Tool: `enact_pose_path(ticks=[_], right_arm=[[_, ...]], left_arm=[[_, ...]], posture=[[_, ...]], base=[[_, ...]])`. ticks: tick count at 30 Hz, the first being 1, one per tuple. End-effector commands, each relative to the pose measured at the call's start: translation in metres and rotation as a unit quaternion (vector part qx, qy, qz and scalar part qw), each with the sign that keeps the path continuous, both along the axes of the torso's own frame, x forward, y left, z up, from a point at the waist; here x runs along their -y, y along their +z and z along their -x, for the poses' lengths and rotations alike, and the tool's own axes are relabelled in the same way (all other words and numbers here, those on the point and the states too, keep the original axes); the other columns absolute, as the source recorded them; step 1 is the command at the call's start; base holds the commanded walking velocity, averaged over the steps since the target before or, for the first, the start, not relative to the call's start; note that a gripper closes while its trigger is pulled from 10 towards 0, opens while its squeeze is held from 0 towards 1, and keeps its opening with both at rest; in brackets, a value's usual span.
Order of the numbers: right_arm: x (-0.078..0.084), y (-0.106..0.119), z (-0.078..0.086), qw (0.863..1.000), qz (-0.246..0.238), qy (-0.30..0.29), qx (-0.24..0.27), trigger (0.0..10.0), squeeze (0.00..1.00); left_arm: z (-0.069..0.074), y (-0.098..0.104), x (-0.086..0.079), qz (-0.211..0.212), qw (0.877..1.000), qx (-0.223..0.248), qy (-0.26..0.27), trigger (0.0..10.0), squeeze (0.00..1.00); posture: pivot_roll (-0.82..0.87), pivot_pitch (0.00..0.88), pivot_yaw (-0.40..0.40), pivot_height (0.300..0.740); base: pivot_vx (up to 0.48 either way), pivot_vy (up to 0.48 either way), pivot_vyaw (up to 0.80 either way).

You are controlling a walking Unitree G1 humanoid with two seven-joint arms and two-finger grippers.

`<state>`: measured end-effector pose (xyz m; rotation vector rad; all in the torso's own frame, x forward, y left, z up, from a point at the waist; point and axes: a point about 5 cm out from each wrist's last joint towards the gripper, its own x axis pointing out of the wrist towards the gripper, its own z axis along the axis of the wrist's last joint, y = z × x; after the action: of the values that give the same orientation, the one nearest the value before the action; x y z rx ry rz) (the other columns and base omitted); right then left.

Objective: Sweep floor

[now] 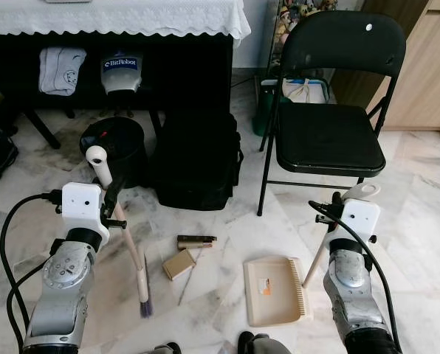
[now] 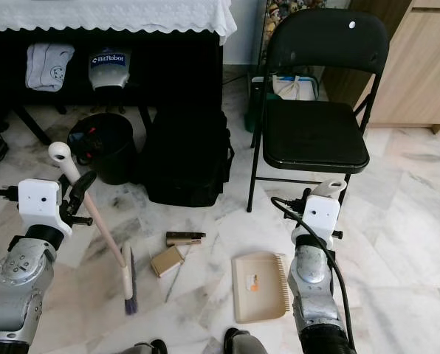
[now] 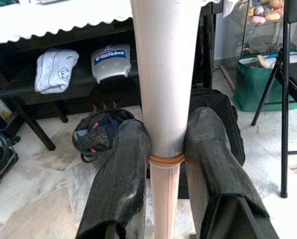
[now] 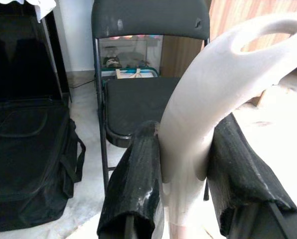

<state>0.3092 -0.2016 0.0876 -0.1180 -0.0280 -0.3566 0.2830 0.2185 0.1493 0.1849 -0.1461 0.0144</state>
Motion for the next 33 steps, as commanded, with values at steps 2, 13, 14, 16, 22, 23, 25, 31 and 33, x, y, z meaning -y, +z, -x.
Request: enact_pose_path(ticks=[2,13,14,16,22,23,25,31,33], right_arm=[[0.008,0.004,-0.001,1.000,0.009,-0.013,0.014,10.0,0.00],[0.011,0.015,-0.013,0.999,0.003,-0.019,0.037,10.0,0.00],[0.008,0.014,-0.015,0.999,0.004,-0.016,0.036,10.0,0.00],[0.006,0.015,-0.018,0.999,0.003,-0.012,0.036,10.0,0.00],[-0.003,0.020,-0.027,0.999,-0.020,-0.009,0.041,10.0,0.00],[-0.005,0.020,-0.028,0.999,-0.024,-0.005,0.041,10.0,0.00],[-0.008,0.021,-0.031,0.998,-0.038,-0.003,0.044,10.0,0.00],[-0.012,0.030,-0.038,0.997,-0.047,0.000,0.058,10.0,0.00],[-0.013,0.031,-0.039,0.997,-0.049,0.005,0.059,10.0,0.00]], left_arm=[[0.004,0.005,0.000,-0.006,1.000,0.014,0.002,10.0,0.00],[0.006,0.006,-0.003,-0.005,1.000,0.016,0.007,10.0,0.00],[0.006,0.007,-0.003,-0.005,1.000,0.016,0.006,10.0,0.00],[0.005,0.007,-0.002,-0.005,1.000,0.017,0.005,10.0,0.00],[0.005,0.007,-0.001,-0.003,1.000,0.018,0.003,10.0,0.00],[0.005,0.007,0.000,-0.003,1.000,0.018,0.003,10.0,0.00],[0.005,0.007,0.000,-0.002,1.000,0.019,0.003,10.0,0.00],[0.006,0.007,0.000,0.000,1.000,0.021,0.005,10.0,0.00],[0.006,0.007,0.000,0.001,1.000,0.021,0.005,10.0,0.00]], posture=[[-0.04,0.249,0.015,0.740],[-0.04,0.254,0.014,0.740],[-0.04,0.254,0.014,0.740],[-0.04,0.254,0.014,0.740],[-0.04,0.255,0.013,0.740],[-0.03,0.255,0.012,0.740],[-0.03,0.256,0.009,0.740],[-0.03,0.257,0.005,0.740],[-0.03,0.257,0.002,0.740]], base=[[0.000,0.000,0.00],[0.000,0.000,0.00],[0.000,0.000,0.00],[0.000,0.000,0.00],[0.000,0.000,0.00],[0.000,0.000,0.00],[0.000,0.000,0.00],[0.000,0.000,0.00],[0.000,0.000,0.00]])
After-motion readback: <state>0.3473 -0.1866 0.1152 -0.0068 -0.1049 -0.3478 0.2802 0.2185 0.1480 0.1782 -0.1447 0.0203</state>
